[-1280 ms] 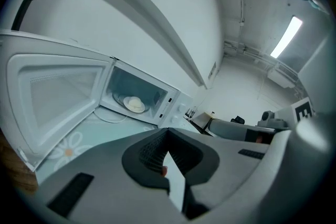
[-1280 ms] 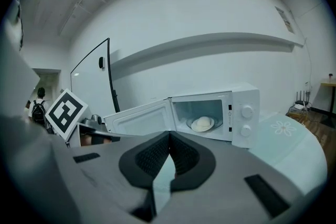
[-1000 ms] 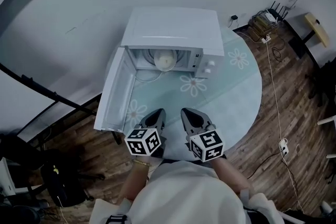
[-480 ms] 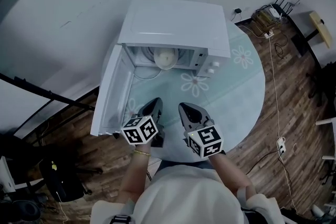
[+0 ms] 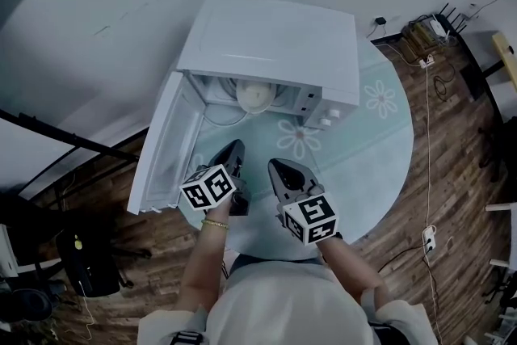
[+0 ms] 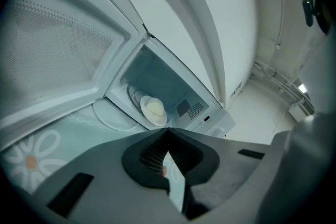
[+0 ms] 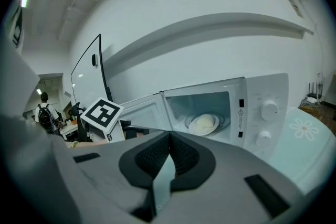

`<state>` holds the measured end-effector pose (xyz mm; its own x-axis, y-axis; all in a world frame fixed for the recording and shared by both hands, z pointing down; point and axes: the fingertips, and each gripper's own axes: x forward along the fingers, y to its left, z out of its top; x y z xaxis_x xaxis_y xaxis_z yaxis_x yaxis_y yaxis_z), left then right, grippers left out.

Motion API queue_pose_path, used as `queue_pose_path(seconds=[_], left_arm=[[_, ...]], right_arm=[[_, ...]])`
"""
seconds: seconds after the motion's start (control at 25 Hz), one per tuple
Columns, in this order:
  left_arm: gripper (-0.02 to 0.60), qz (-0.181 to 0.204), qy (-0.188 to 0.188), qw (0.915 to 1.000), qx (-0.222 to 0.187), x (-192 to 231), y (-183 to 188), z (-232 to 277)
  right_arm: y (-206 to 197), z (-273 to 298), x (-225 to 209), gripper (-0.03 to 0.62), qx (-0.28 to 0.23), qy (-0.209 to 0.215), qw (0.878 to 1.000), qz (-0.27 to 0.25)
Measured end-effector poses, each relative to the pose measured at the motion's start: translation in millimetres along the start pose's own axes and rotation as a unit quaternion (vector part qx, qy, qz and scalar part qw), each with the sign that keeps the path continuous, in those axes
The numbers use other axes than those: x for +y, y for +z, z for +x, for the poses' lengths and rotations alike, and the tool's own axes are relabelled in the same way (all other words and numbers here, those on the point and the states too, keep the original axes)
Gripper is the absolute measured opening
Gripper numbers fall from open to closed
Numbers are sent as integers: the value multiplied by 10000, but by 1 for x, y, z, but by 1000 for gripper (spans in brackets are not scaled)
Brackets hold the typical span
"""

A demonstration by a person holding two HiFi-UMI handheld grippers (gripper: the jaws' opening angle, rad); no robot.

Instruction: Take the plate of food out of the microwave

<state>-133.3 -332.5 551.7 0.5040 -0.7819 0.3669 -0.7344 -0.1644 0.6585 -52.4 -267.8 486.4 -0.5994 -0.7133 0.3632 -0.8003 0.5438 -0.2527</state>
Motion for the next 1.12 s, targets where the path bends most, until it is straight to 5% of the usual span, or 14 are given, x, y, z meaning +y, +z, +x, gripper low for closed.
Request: queue_pose_path(seconds=[0.48, 0.6, 0.76, 1.12], left_arm=[[14, -1643, -81, 9859, -317, 30, 0, 64], [15, -2182, -246, 9744, -478, 36, 4, 76], [96, -2796, -487, 9568, -632, 42, 7, 91], [146, -3792, -639, 9189, -878, 51, 1, 124]], right_arm=[[-4, 2, -33, 6, 135, 183, 9997, 25], [-5, 3, -37, 6, 157, 209, 9996, 49], [-10, 2, -39, 6, 187, 261, 9994, 84], [-13, 2, -47, 6, 234, 325, 9991, 118]])
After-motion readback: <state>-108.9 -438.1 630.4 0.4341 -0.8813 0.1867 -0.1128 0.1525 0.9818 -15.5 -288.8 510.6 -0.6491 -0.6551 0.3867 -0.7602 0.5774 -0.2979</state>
